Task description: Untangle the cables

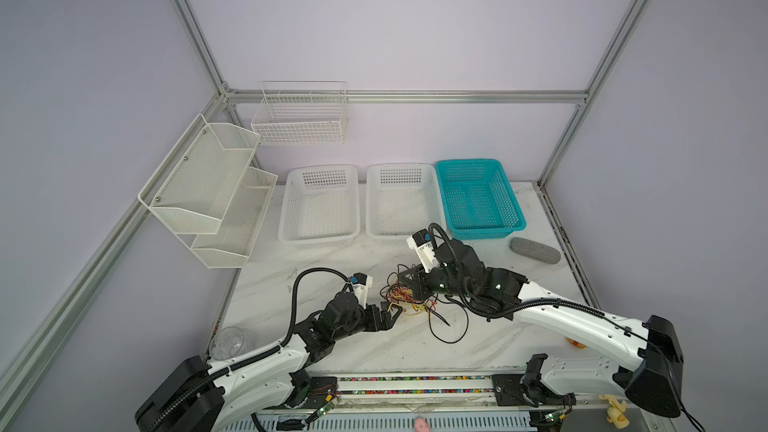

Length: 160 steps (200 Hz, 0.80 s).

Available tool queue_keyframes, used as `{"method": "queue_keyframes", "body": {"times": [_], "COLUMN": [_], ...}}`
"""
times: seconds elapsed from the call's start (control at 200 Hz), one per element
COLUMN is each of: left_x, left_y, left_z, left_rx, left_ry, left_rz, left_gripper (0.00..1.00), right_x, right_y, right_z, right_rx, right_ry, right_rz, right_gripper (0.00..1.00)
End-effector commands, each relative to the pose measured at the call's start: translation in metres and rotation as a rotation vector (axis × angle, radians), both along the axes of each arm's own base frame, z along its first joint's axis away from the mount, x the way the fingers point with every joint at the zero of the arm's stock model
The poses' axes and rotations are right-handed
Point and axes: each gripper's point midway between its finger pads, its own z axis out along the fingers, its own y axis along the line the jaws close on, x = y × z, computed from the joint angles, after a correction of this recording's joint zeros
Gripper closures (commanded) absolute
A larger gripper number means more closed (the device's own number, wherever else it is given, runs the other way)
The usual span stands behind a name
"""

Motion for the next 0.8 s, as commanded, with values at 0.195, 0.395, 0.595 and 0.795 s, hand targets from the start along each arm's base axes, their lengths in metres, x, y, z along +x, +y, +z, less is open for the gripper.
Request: {"method": "queue_keyframes", "body": {"times": [0.195,0.395,0.595,0.795], "left_x": [0.04,0.048,0.051,0.05], "left_y": [-0.016,-0.023,-0.03,-0.032], "left_z": [0.056,0.073,0.078,0.092], "left_rx": [-0.01,-0.046,-0.083,-0.196], "left_ry": [-0.143,-0.213,-0.234,-0.227], "left_rz": [0.059,0.049,0.032,0.06], "left_gripper": [0.03,0.14,0.15,0.1], "right_x": [-0.019,-0.022,-0.022,-0.022], "right_y": [0.0,-0.008,-0.012,-0.012], "right_z": [0.015,0.01,0.011,0.007], "right_rx": [0.101,0.095,0.104,0.108], "right_ry": [-0.001,0.003,-0.004,0.004], "right_rz": [0.068,0.05,0.037,0.031], "right_gripper": [1.0,1.0,1.0,1.0]}}
